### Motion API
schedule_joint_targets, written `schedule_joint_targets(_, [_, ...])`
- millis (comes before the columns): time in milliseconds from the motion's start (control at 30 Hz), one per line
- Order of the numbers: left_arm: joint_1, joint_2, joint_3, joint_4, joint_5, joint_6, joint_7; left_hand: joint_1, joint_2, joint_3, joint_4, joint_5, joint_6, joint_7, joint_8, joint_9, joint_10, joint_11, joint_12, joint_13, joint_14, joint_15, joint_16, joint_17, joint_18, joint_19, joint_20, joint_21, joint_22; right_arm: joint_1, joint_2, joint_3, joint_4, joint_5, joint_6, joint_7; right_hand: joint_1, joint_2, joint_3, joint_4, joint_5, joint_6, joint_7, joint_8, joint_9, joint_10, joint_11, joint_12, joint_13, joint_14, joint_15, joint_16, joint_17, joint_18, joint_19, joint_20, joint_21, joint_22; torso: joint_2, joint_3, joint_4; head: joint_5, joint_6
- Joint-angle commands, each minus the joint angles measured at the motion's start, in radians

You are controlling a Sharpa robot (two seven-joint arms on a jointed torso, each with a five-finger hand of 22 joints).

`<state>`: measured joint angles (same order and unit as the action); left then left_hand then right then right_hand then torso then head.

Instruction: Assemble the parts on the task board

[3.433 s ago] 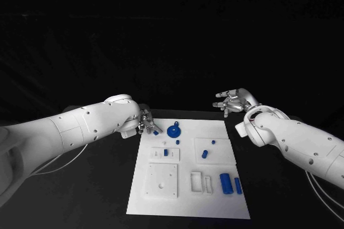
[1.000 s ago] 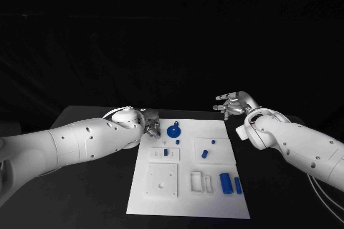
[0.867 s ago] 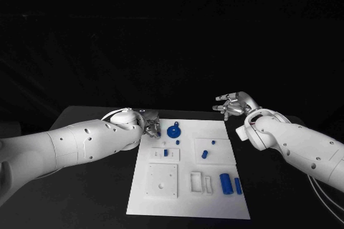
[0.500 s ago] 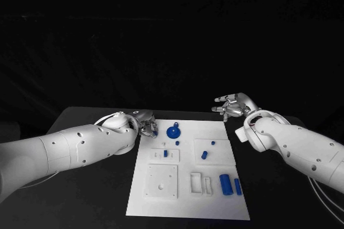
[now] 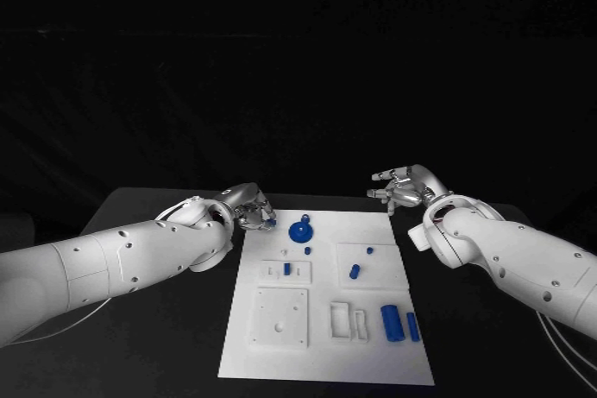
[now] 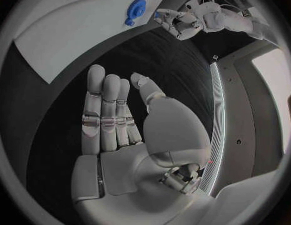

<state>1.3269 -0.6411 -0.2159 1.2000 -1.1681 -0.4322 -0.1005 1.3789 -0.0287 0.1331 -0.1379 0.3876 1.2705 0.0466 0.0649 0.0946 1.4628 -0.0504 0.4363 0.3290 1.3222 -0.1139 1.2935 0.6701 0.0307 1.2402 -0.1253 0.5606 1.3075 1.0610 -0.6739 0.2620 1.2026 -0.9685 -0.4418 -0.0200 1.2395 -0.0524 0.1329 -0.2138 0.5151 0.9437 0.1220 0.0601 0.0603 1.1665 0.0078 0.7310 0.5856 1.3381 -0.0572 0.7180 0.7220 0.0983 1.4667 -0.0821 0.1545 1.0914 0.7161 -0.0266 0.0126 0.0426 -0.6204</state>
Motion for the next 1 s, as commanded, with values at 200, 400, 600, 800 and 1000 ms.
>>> schedule_joint_targets(200, [-0.006, -0.015, 0.031, 0.035, 0.206, -0.032, 0.112, -0.011, 0.009, -0.004, -0.008, 0.0, -0.002, -0.001, 0.0, 0.04, 0.042, -0.003, 0.004, -0.002, 0.002, 0.002, -0.002, 0.001, 0.016, -0.005, -0.005, 0.007, 0.019, -0.005, -0.006, 0.0, 0.015, -0.009, 0.015, 0.006, -0.007, -0.004, -0.003, 0.008, 0.009, 0.017, 0.003, 0.001, 0.001, -0.004, -0.003, -0.001, 0.0, 0.0, 0.0, -0.005, -0.001, 0.016, 0.031, 0.006, 0.005, -0.002, 0.0, 0.0005, -0.0008, -0.001, 0.01])
schedule_joint_targets(400, [-0.008, -0.029, 0.057, 0.063, 0.37, 0.003, 0.14, -0.012, 0.013, -0.006, -0.01, -0.002, -0.003, 0.0, 0.0, 0.04, 0.04, -0.004, 0.003, -0.002, 0.0, 0.002, -0.003, 0.0, 0.016, -0.006, -0.005, 0.006, 0.019, -0.01, -0.011, 0.0, 0.039, -0.007, 0.033, 0.006, -0.007, -0.004, -0.003, 0.008, 0.009, 0.022, 0.002, 0.001, 0.001, -0.002, -0.004, 0.0, 0.001, 0.002, -0.001, -0.004, -0.001, 0.016, 0.032, 0.005, 0.007, -0.002, 0.0, 0.0016, -0.0003, -0.001, 0.019])
schedule_joint_targets(600, [-0.008, -0.041, 0.073, 0.074, 0.45, 0.024, 0.145, -0.015, 0.02, -0.01, -0.019, -0.001, -0.004, 0.0, 0.0, 0.042, 0.04, -0.004, 0.003, 0.0, 0.0, 0.003, -0.002, 0.003, 0.016, -0.006, -0.004, 0.007, 0.019, -0.014, -0.015, 0.0, 0.06, -0.004, 0.046, 0.004, -0.008, -0.003, -0.002, 0.008, 0.009, 0.025, 0.002, 0.001, 0.002, -0.002, -0.004, 0.0, 0.002, 0.002, -0.001, -0.003, 0.0, 0.016, 0.033, 0.005, 0.008, -0.002, -0.001, 0.0021, 0.0007, 0.0, 0.022])
schedule_joint_targets(800, [-0.008, -0.047, 0.078, 0.062, 0.47, 0.027, 0.143, -0.017, 0.024, -0.012, -0.024, -0.001, -0.005, 0.0, 0.0, 0.044, 0.039, -0.005, 0.002, 0.001, -0.001, 0.003, -0.003, 0.002, 0.017, -0.007, -0.004, 0.008, 0.019, -0.016, -0.017, 0.0, 0.071, -0.004, 0.052, 0.002, -0.008, -0.003, 0.0, 0.007, 0.009, 0.03, 0.002, 0.001, 0.002, -0.002, -0.004, 0.001, 0.003, 0.003, -0.001, -0.002, 0.001, 0.016, 0.033, 0.005, 0.011, -0.002, -0.001, 0.0009, 0.0008, -0.001, 0.023])
schedule_joint_targets(1000, [-0.008, -0.038, 0.079, 0.018, 0.453, 0.027, 0.154, -0.015, 0.025, 0.004, -0.035, -0.003, -0.026, 0.01, -0.002, 0.037, -0.007, 0.003, -0.051, -0.026, -0.036, 0.011, -0.054, -0.071, 0.019, -0.021, 0.002, -0.005, 0.016, -0.016, -0.018, 0.0, 0.075, -0.009, 0.056, -0.001, -0.007, -0.002, 0.003, 0.005, 0.01, 0.038, 0.001, 0.002, 0.002, 0.001, -0.005, 0.003, 0.004, 0.006, -0.003, 0.0, 0.002, 0.016, 0.034, 0.004, 0.014, 0.0, -0.001, 0.0012, 0.0017, 0.0, 0.025])
